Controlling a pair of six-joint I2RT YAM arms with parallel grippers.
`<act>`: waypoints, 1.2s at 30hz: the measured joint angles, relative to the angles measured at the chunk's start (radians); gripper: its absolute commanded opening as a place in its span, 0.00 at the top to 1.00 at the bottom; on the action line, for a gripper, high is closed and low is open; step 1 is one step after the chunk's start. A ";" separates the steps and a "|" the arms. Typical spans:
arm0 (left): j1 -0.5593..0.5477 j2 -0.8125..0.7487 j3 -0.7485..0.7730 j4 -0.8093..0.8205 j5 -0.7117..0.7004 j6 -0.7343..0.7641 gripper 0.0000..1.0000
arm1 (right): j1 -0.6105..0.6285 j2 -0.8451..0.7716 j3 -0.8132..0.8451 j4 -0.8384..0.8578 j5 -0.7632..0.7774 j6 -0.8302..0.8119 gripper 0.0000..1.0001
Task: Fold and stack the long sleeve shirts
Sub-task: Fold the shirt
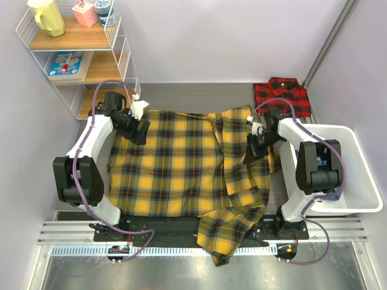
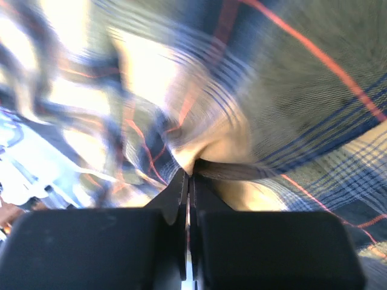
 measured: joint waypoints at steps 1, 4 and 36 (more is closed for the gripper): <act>0.000 0.000 0.002 0.018 0.010 0.000 0.18 | -0.008 -0.010 0.024 -0.003 -0.024 0.005 0.99; 0.000 0.003 0.021 0.104 0.037 0.002 0.19 | -0.043 -0.050 0.113 0.015 -0.079 0.022 0.99; -0.103 0.677 0.609 0.163 -0.242 0.766 0.55 | -0.116 -0.165 0.497 0.244 -0.235 0.335 0.99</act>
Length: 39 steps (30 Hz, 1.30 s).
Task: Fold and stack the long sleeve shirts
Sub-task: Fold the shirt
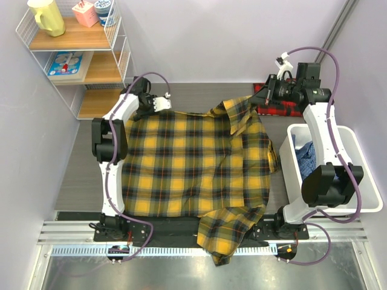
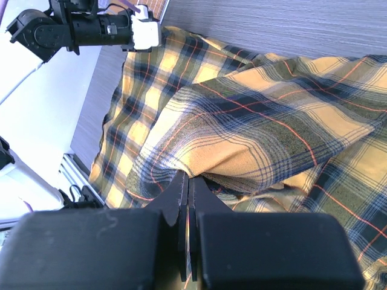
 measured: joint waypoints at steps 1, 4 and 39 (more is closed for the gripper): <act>0.000 0.003 0.000 -0.003 -0.015 0.013 0.56 | -0.001 0.002 0.001 0.003 0.000 0.002 0.99; 0.001 0.008 0.000 -0.010 -0.051 0.037 0.56 | -0.003 0.007 0.005 0.003 -0.001 0.008 0.99; 0.019 0.018 0.089 -0.174 -0.101 -0.003 1.00 | -0.032 0.002 0.053 0.041 -0.017 0.078 0.99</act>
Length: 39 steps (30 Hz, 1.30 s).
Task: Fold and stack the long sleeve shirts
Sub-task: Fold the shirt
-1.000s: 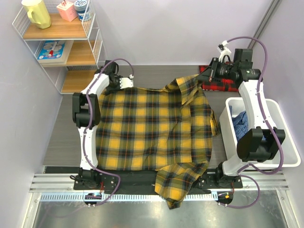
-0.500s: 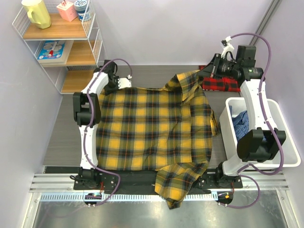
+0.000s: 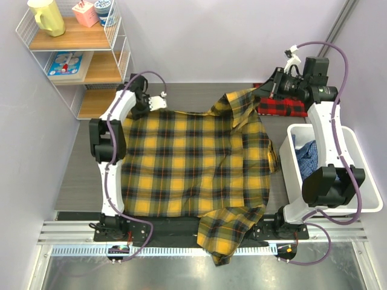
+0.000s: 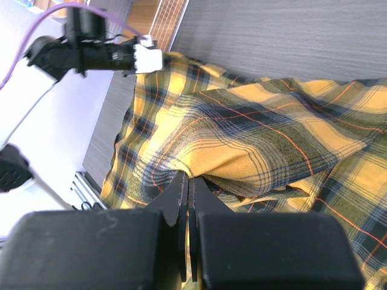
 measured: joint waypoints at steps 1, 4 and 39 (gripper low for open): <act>-0.002 -0.035 -0.022 0.006 0.000 -0.007 1.00 | -0.004 -0.005 0.000 0.000 0.000 0.002 0.99; -0.006 -0.159 -0.109 0.045 -0.019 -0.016 1.00 | -0.021 -0.039 0.001 0.000 -0.001 0.016 0.99; -0.019 -0.888 -0.879 -0.023 0.002 -0.142 1.00 | -0.063 -0.747 -0.307 -0.385 -0.029 -0.007 0.99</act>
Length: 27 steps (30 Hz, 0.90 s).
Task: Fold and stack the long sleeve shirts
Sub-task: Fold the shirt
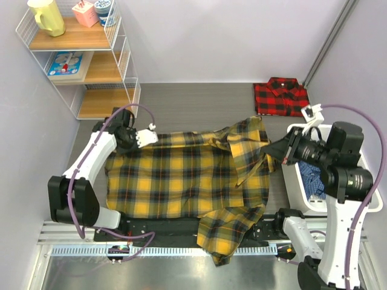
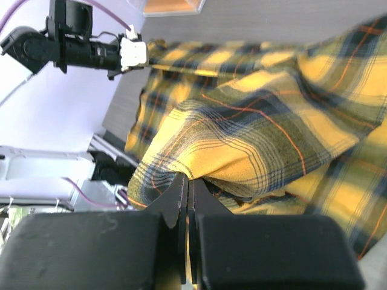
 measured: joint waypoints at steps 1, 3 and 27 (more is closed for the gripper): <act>0.000 -0.005 -0.024 0.002 0.002 -0.001 1.00 | 0.000 -0.022 -0.020 -0.025 0.003 -0.008 0.99; 0.000 -0.011 -0.075 0.002 0.006 -0.002 1.00 | 0.000 -0.057 -0.056 -0.068 0.007 -0.024 0.99; 0.008 -0.182 -0.005 0.000 0.400 -0.180 0.00 | 0.000 -0.126 -0.442 -0.019 -0.095 0.022 0.99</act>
